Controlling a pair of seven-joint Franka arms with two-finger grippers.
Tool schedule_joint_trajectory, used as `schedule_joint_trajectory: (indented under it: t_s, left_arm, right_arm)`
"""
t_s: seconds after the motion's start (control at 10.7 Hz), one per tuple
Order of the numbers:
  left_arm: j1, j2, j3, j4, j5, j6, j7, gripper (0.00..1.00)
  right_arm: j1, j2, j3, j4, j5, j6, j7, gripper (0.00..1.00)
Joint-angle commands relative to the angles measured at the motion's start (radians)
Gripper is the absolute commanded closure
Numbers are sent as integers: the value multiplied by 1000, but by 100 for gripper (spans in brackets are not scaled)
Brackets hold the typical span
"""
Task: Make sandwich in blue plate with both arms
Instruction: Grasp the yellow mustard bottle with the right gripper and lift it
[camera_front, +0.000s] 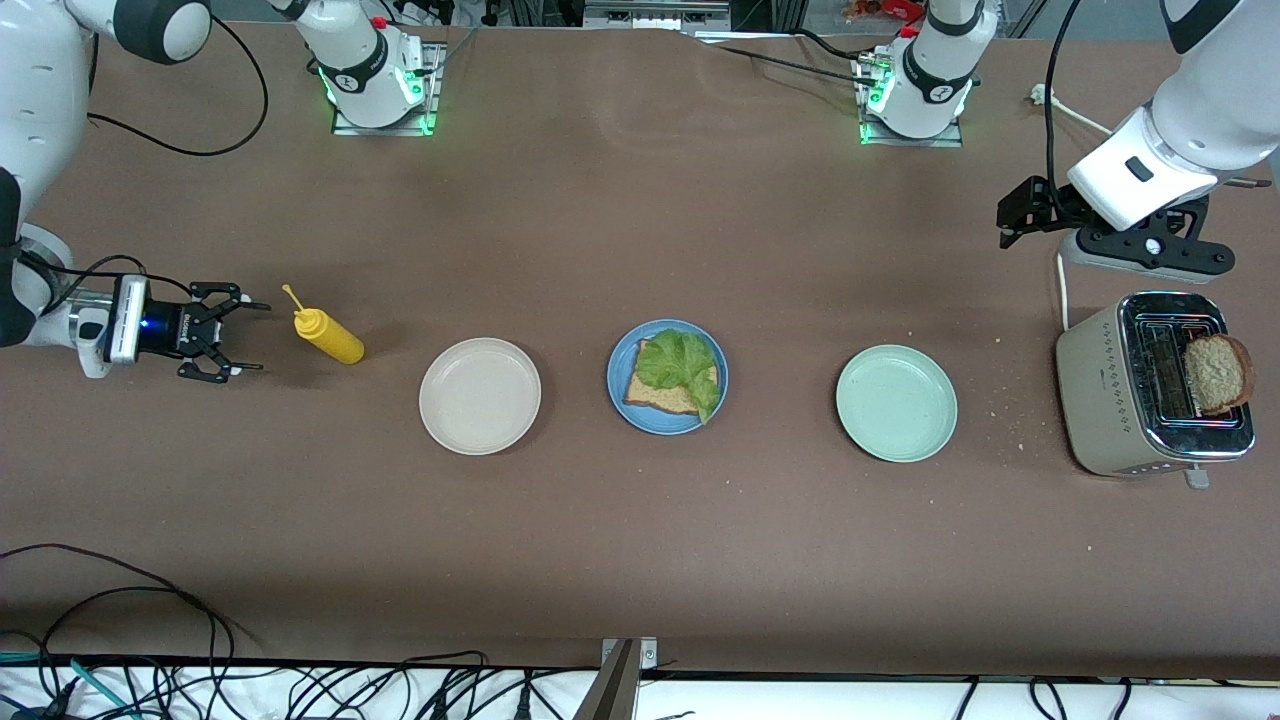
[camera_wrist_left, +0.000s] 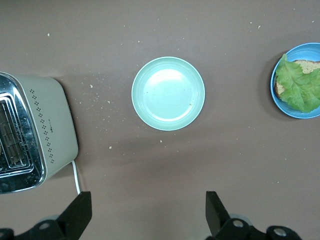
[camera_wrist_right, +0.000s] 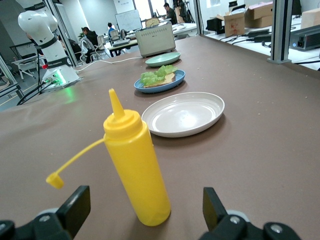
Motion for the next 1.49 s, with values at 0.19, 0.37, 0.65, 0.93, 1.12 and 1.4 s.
schedule_joint_trajectory:
  t_s: [0.19, 0.37, 0.65, 0.93, 1.12, 1.4]
  left_arm:
    - [15, 9, 0, 24, -22, -22, 5, 0]
    - [15, 9, -1, 24, -22, -22, 7, 0]
    - [18, 9, -1, 22, -22, -22, 7, 0]
    - [18, 9, -1, 22, -22, -22, 7, 0]
    - [18, 9, 0, 21, -22, -23, 7, 0]
    - [18, 9, -1, 22, -22, -28, 7, 0]
  right_arm:
    - [-132, 98, 171, 86, 49, -51, -71, 0]
    - [-136, 112, 199, 86, 51, -54, -72, 0]
    - [-136, 133, 246, 84, 63, -65, -71, 0]
    - [-132, 156, 268, 84, 80, -63, -60, 0]
    - [-129, 158, 272, 84, 80, -62, -54, 5]
    - [-124, 158, 280, 85, 80, -53, -52, 78]
